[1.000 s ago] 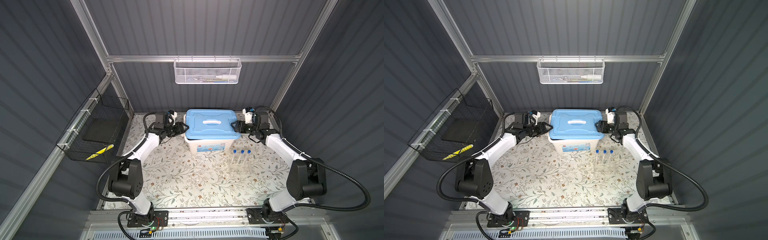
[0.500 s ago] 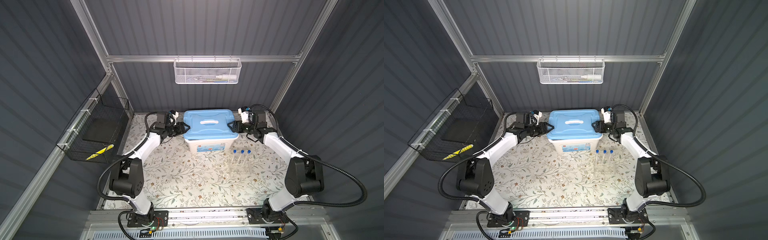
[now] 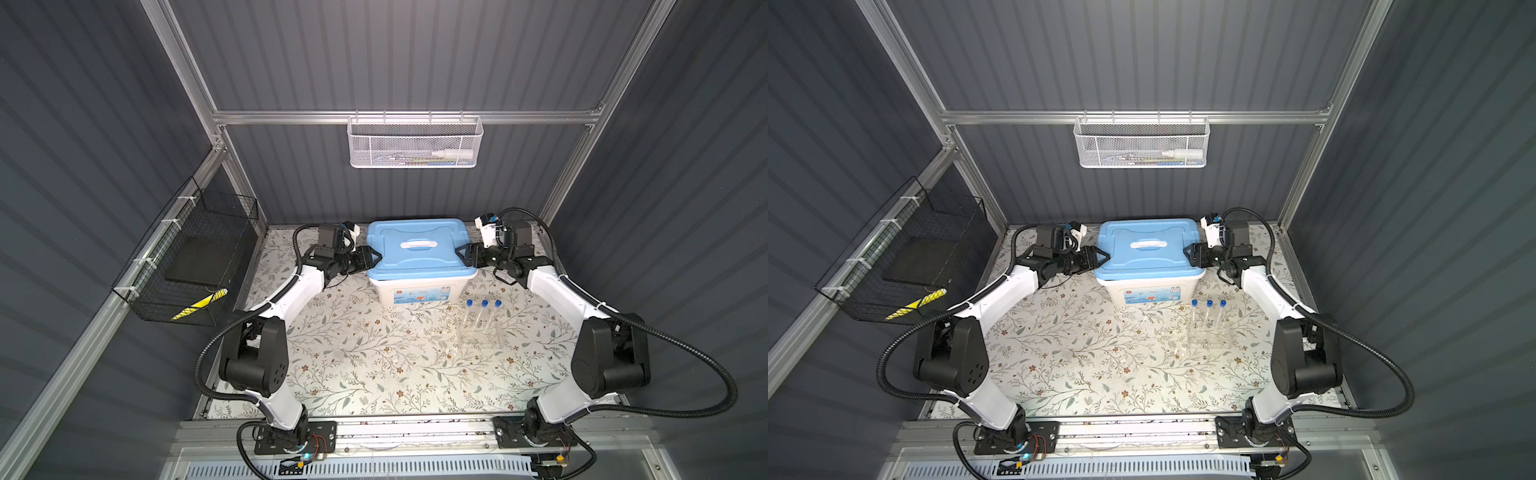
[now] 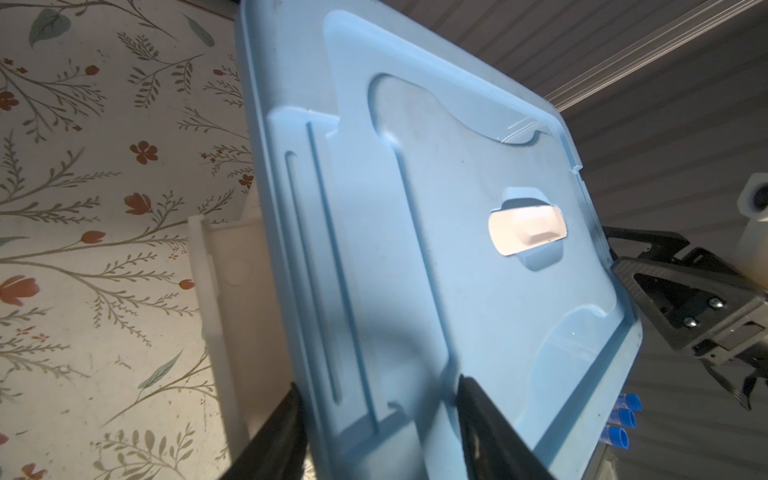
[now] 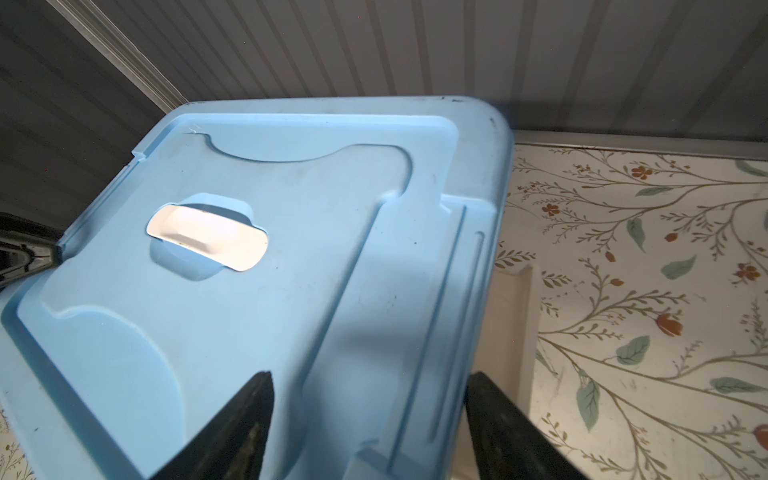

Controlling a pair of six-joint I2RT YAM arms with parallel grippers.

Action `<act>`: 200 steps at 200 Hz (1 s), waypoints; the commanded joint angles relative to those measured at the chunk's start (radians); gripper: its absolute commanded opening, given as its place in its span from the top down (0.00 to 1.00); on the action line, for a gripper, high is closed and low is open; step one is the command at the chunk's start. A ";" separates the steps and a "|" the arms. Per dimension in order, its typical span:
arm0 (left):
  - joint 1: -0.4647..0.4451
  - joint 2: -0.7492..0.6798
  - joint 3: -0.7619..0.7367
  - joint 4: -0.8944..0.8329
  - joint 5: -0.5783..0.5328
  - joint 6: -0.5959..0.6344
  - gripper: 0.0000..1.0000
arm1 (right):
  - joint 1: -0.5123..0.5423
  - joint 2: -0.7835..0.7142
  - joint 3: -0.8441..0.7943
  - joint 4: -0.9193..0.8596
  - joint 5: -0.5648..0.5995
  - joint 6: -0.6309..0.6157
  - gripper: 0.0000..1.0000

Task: Organize the chemistry lab equipment

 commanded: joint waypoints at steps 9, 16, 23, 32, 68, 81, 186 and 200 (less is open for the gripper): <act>-0.041 -0.030 0.000 -0.024 0.009 0.034 0.43 | 0.015 -0.044 -0.028 -0.019 -0.008 -0.027 0.25; -0.045 -0.033 -0.001 -0.027 0.004 0.034 0.43 | 0.015 -0.048 -0.031 -0.022 -0.003 -0.033 0.25; -0.049 -0.037 -0.003 -0.029 0.000 0.034 0.43 | 0.014 -0.052 -0.035 -0.024 0.003 -0.037 0.25; -0.055 -0.040 -0.005 -0.030 -0.006 0.034 0.43 | 0.014 -0.058 -0.039 -0.029 0.005 -0.042 0.25; -0.079 -0.054 -0.011 -0.047 -0.029 0.041 0.43 | 0.014 -0.064 -0.044 -0.042 0.013 -0.055 0.25; -0.084 -0.066 -0.017 -0.059 -0.043 0.045 0.43 | 0.014 -0.066 -0.049 -0.041 0.018 -0.055 0.25; -0.090 -0.134 -0.051 -0.088 -0.090 0.049 0.43 | 0.014 -0.154 -0.099 -0.074 0.220 -0.029 0.22; -0.094 -0.128 -0.049 -0.087 -0.089 0.045 0.43 | 0.014 -0.149 -0.096 -0.085 0.242 -0.033 0.22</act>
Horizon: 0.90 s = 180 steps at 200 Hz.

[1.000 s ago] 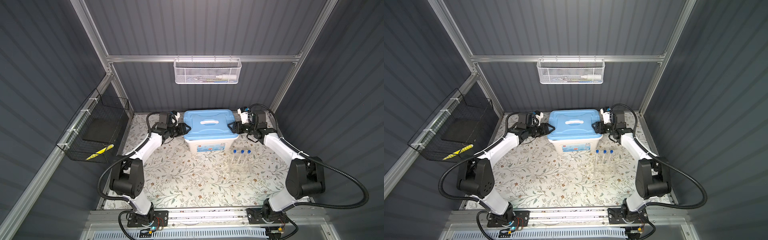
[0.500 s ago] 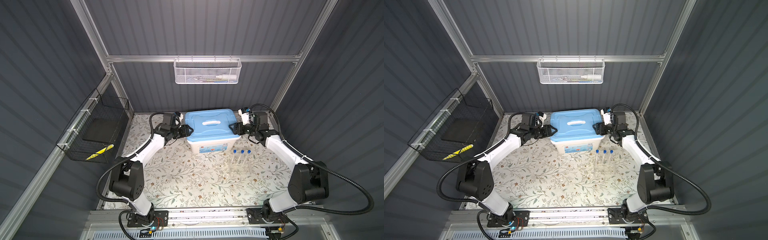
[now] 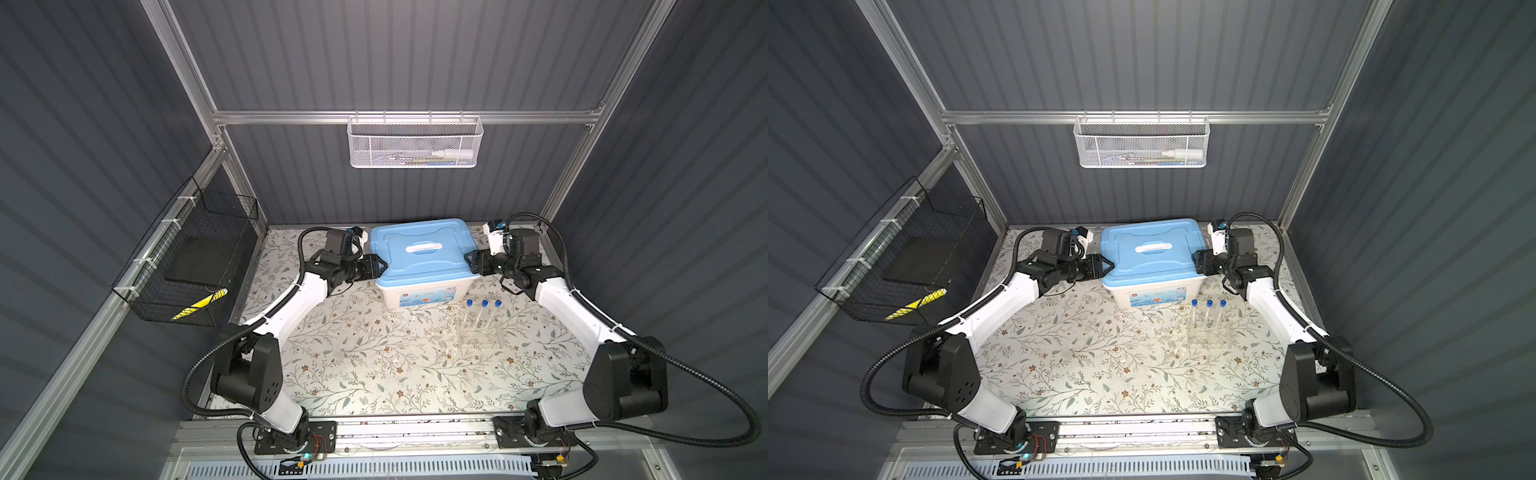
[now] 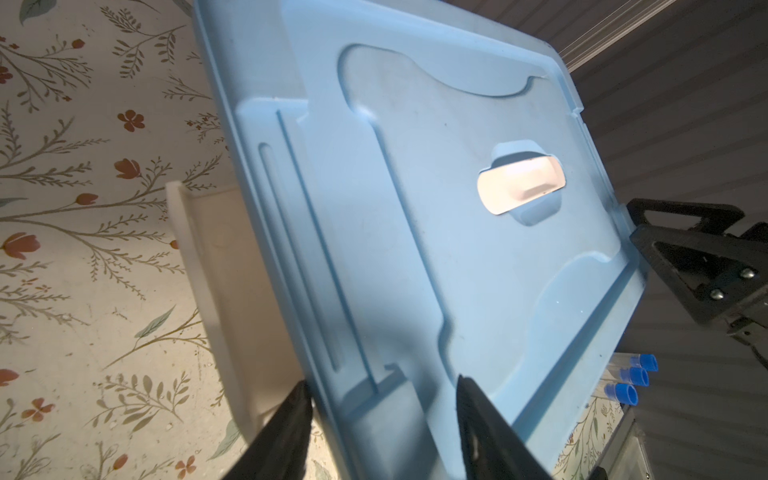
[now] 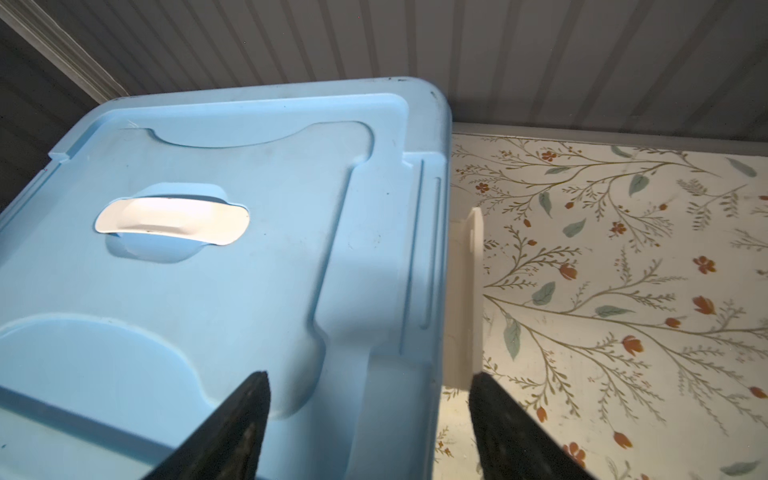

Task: Organize the chemistry lab equipment

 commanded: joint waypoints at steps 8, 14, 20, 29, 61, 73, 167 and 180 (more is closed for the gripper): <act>-0.016 -0.023 -0.008 0.004 0.004 0.009 0.43 | 0.004 -0.005 -0.004 -0.037 0.059 -0.007 0.22; -0.019 -0.023 -0.007 0.004 0.005 0.008 0.43 | 0.004 -0.001 -0.003 -0.039 0.058 -0.007 0.22; -0.022 -0.023 -0.007 0.002 0.002 0.007 0.43 | 0.004 0.002 -0.002 -0.041 0.059 -0.007 0.22; -0.025 -0.026 -0.010 0.000 -0.004 0.006 0.43 | 0.003 0.007 -0.001 -0.042 0.063 -0.007 0.22; -0.029 -0.047 -0.027 -0.009 -0.009 0.005 0.43 | 0.003 0.020 -0.005 -0.044 0.064 -0.007 0.22; -0.031 -0.051 -0.039 -0.009 -0.010 0.002 0.43 | 0.002 0.020 -0.010 -0.041 0.065 -0.004 0.22; -0.048 -0.088 -0.085 -0.007 -0.052 -0.016 0.43 | 0.001 -0.025 -0.056 -0.049 0.058 0.010 0.24; -0.049 -0.096 -0.094 -0.007 -0.053 -0.019 0.43 | 0.001 -0.033 -0.061 -0.053 0.059 0.011 0.24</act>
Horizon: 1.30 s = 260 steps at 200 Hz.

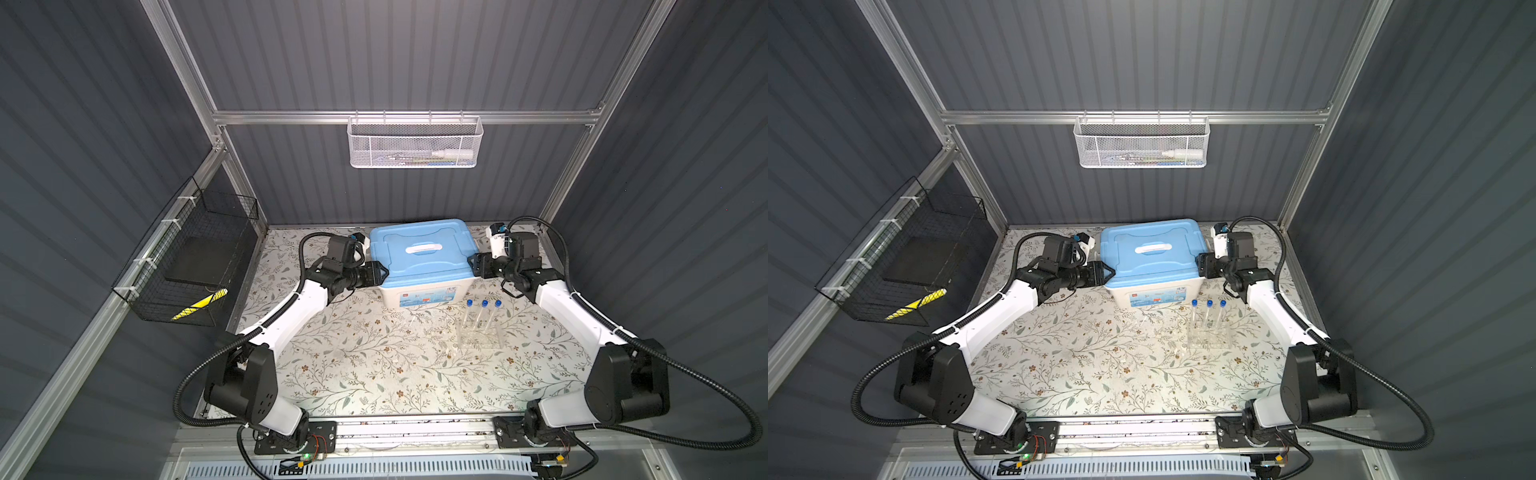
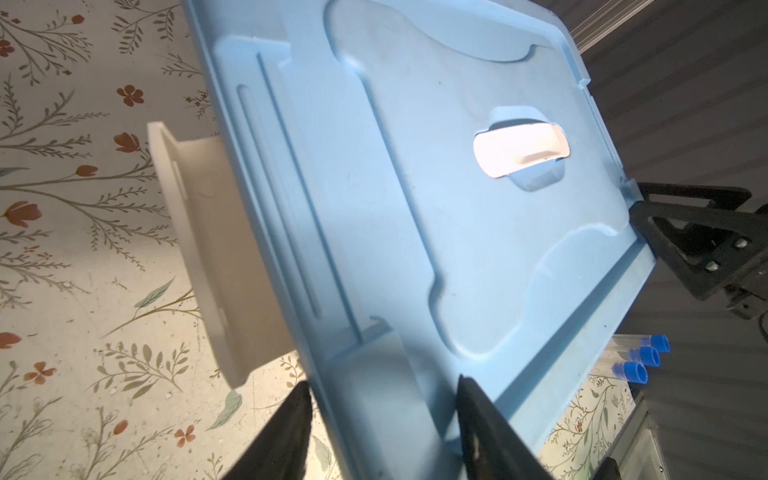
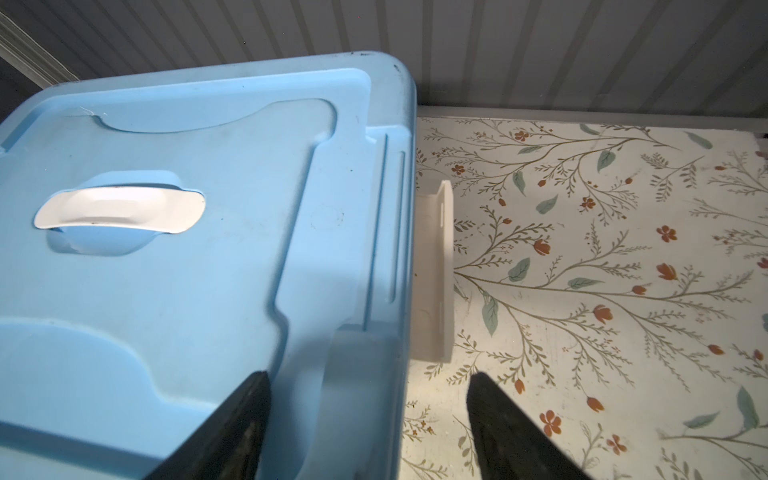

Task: Organize the chemistry lab equipment

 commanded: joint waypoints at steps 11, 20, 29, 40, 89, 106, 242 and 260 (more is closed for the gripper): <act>-0.008 -0.044 -0.031 -0.009 -0.008 -0.012 0.43 | 0.001 -0.026 -0.033 -0.041 0.008 0.004 0.24; -0.008 -0.049 -0.034 -0.011 -0.011 -0.011 0.43 | 0.002 -0.032 -0.036 -0.043 0.008 0.003 0.24; -0.008 -0.051 -0.039 -0.014 -0.012 -0.010 0.43 | 0.001 -0.035 -0.038 -0.045 0.009 0.004 0.24; -0.008 -0.053 -0.041 -0.015 -0.019 -0.008 0.43 | 0.001 -0.035 -0.038 -0.045 0.018 0.002 0.23; -0.008 -0.013 -0.011 -0.018 -0.033 -0.003 0.37 | 0.001 -0.002 -0.008 -0.044 0.017 0.014 0.21; -0.007 0.005 0.011 -0.018 -0.050 0.005 0.36 | -0.002 0.015 0.010 -0.049 0.033 0.020 0.20; 0.032 0.098 0.119 -0.054 -0.107 0.061 0.28 | -0.021 0.107 0.101 -0.068 0.032 0.045 0.14; 0.035 0.051 0.089 -0.031 -0.158 0.062 0.15 | -0.044 0.092 0.072 -0.015 -0.007 0.075 0.01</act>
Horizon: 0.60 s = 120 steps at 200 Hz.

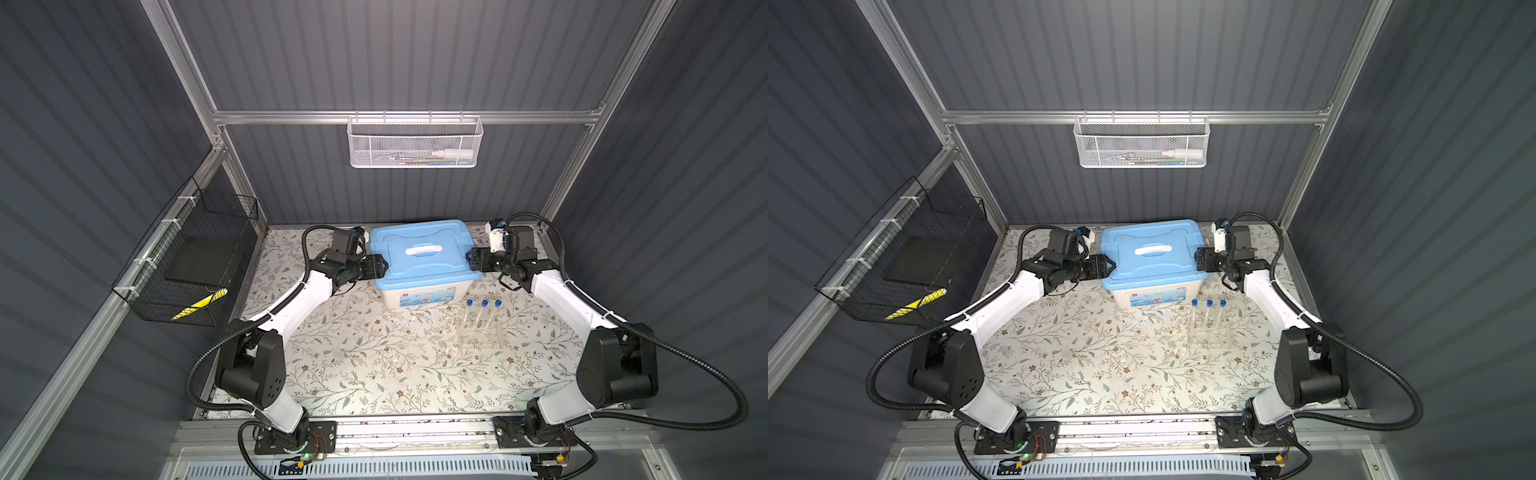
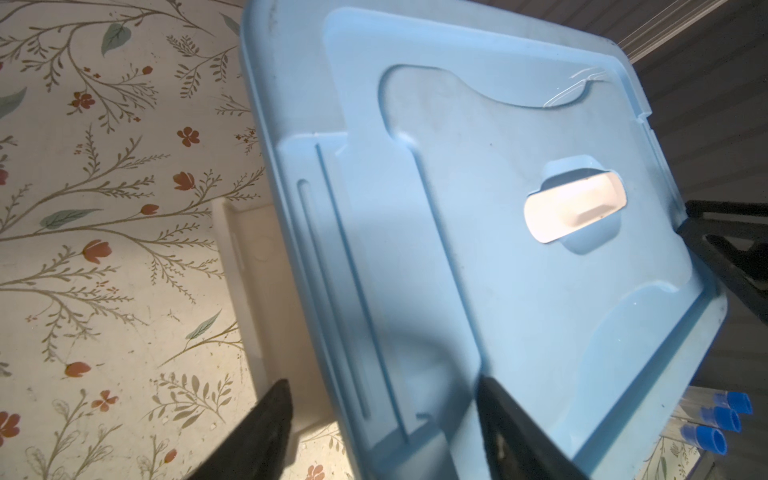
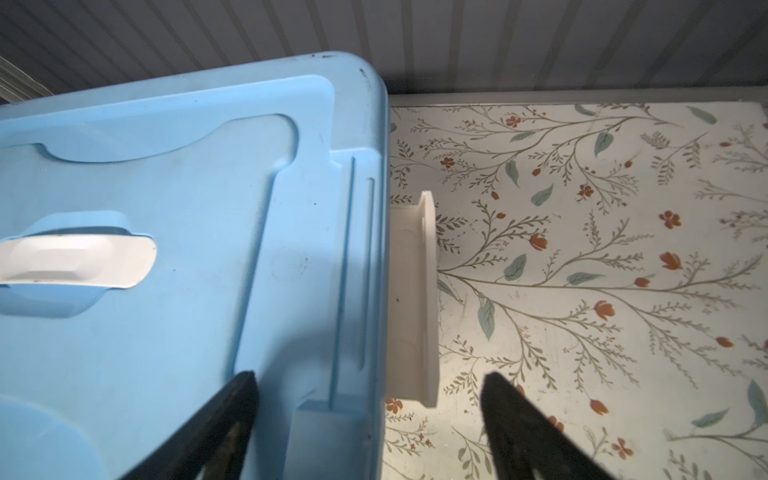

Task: Organize the chemistry lab equipment

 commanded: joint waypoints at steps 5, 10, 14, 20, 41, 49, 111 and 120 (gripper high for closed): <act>0.018 -0.053 -0.017 -0.003 -0.076 0.025 0.12 | -0.036 -0.012 -0.035 0.040 -0.051 0.044 0.01; 0.022 -0.068 -0.028 0.002 -0.085 0.025 0.09 | -0.047 -0.015 -0.044 0.055 -0.077 0.053 0.01; 0.026 -0.079 -0.035 0.007 -0.087 0.026 0.07 | -0.054 -0.015 -0.048 0.068 -0.097 0.059 0.01; 0.035 -0.093 -0.042 0.010 -0.087 0.028 0.04 | -0.064 -0.015 -0.053 0.081 -0.128 0.070 0.01; 0.073 -0.114 -0.055 0.005 -0.062 0.031 0.00 | -0.088 0.003 -0.051 0.099 -0.209 0.082 0.01; 0.091 -0.117 -0.062 0.009 -0.036 0.029 0.00 | -0.097 0.015 -0.051 0.109 -0.233 0.086 0.01; 0.146 -0.068 -0.120 0.122 0.182 -0.026 0.00 | -0.167 0.096 -0.061 0.215 -0.427 0.210 0.01; 0.149 -0.061 -0.125 0.147 0.208 -0.039 0.00 | -0.175 0.109 -0.059 0.225 -0.452 0.230 0.01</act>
